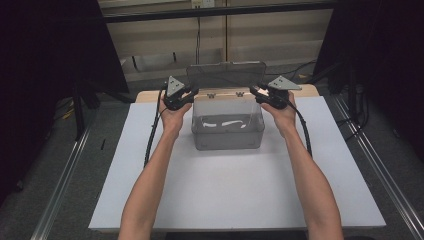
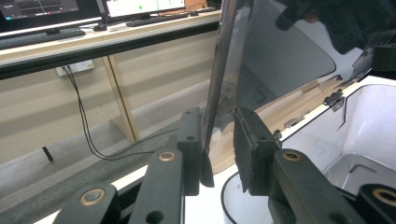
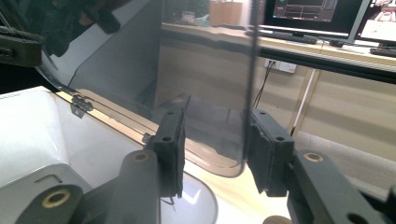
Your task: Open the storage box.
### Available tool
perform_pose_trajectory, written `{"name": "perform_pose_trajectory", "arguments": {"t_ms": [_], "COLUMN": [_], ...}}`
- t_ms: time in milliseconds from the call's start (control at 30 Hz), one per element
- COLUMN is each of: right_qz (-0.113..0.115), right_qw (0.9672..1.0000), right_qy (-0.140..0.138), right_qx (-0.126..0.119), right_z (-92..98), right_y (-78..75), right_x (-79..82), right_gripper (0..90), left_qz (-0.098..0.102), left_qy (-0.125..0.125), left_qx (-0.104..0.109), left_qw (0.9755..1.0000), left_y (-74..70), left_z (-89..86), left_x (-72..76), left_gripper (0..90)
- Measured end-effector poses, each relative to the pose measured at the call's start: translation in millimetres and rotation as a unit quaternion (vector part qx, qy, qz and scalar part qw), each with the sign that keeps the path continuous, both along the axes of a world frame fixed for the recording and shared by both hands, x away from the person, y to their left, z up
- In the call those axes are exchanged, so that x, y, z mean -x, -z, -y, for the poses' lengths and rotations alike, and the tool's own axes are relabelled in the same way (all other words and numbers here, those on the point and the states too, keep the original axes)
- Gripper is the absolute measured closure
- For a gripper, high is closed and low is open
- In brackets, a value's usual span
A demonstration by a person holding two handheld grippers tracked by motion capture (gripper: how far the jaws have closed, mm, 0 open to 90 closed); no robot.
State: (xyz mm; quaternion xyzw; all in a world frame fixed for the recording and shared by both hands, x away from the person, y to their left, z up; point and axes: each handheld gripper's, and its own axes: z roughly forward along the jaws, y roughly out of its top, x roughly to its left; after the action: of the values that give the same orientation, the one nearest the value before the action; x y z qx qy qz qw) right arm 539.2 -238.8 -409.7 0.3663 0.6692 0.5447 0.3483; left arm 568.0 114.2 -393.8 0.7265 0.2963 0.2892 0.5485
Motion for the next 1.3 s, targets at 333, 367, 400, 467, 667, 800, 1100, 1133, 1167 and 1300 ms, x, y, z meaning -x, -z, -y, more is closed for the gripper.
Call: {"name": "perform_pose_trajectory", "arguments": {"t_ms": [333, 367, 400, 467, 667, 800, 1100, 1133, 1167, 1300], "right_qz": [-0.01, -0.01, -0.01, -0.011, -0.013, -0.013, -0.017, -0.016, -0.016, -0.017], "right_qw": [0.9998, 0.9998, 0.9997, 0.9997, 0.9997, 0.9997, 0.9996, 0.9996, 0.9996, 0.9996], "right_qy": [-0.008, -0.007, -0.007, -0.004, -0.004, -0.002, 0.004, 0.005, 0.006, 0.007], "right_qx": [-0.014, -0.018, -0.021, -0.022, -0.022, -0.022, -0.024, -0.023, -0.024, -0.022], "right_z": [0.7, 1.5, 2.6, 3.5, 3.5, 3.2, 1.9, 1.8, 1.5, 0.9], "right_y": [4.9, 5.2, 5.7, 5.5, 5.0, 4.7, 4.2, 4.2, 4.1, 3.9], "right_x": [-3.8, -4.4, -5.2, -6.2, -9.2, -10.2, -13.0, -13.4, -13.7, -14.6], "right_gripper": [63.4, 65.4, 68.0, 69.0, 69.4, 70.4, 70.3, 70.2, 70.0, 69.3], "left_qz": [0.002, 0.002, 0.001, -0.002, -0.016, -0.016, -0.022, -0.023, -0.021, -0.023], "left_qy": [-0.002, -0.003, -0.005, -0.008, -0.006, -0.008, -0.011, -0.01, -0.01, -0.01], "left_qx": [-0.007, -0.008, -0.009, -0.01, -0.016, -0.015, -0.009, -0.008, -0.007, -0.009], "left_qw": [1.0, 1.0, 0.9999, 0.9999, 0.9997, 0.9997, 0.9997, 0.9997, 0.9997, 0.9996], "left_y": [0.8, 1.0, 1.3, 3.6, 13.7, 13.7, 13.3, 13.4, 13.5, 14.1], "left_z": [-1.3, -1.6, -1.8, -2.1, -0.9, 0.5, 2.3, 3.0, 4.1, 5.0], "left_x": [-2.2, -2.9, -3.2, -4.5, -9.5, -12.0, -15.0, -15.2, -15.4, -16.6], "left_gripper": [75.0, 75.2, 75.5, 76.1, 75.7, 75.5, 72.6, 72.6, 72.0, 70.4]}}
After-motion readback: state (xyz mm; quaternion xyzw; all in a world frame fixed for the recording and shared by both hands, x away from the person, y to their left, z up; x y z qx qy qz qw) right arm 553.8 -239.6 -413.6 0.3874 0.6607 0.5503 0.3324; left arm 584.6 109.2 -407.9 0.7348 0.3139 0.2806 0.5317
